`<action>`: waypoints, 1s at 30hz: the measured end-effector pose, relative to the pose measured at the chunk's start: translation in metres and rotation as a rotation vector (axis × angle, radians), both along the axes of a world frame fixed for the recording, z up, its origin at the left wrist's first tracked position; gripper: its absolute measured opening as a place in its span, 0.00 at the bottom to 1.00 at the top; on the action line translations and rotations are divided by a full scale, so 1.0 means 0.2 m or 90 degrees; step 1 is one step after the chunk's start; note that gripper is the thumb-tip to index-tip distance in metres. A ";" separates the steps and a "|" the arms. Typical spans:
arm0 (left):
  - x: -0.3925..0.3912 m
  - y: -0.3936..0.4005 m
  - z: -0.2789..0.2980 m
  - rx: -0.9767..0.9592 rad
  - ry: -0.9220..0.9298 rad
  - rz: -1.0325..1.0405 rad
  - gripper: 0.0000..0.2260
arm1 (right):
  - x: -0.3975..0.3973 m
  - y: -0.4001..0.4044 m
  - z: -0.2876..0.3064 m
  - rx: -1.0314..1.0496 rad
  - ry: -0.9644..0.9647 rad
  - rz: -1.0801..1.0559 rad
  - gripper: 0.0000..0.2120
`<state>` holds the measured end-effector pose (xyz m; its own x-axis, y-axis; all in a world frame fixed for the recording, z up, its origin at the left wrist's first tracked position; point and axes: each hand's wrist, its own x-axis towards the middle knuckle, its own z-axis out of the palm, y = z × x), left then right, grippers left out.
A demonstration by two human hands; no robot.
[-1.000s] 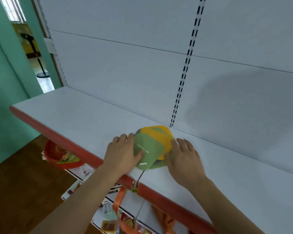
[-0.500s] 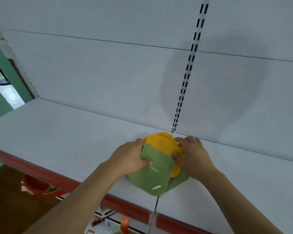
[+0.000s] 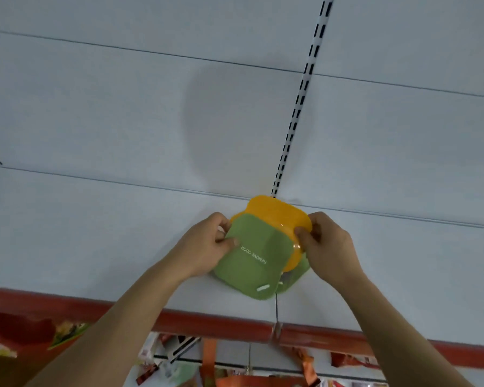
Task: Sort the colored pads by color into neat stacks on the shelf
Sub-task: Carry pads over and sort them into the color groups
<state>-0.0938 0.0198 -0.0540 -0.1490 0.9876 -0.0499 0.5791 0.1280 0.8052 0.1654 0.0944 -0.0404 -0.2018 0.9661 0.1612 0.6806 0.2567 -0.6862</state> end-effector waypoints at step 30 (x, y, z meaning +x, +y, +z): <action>0.14 0.09 -0.02 0.288 0.261 -0.134 0.05 | 0.04 0.18 0.05 -0.023 -0.029 0.140 0.23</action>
<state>-0.0651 0.0386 -0.0575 0.1318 0.9076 0.3986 0.8269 -0.3224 0.4608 0.1727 0.1313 -0.0314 -0.4152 0.9027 0.1130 0.6415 0.3785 -0.6673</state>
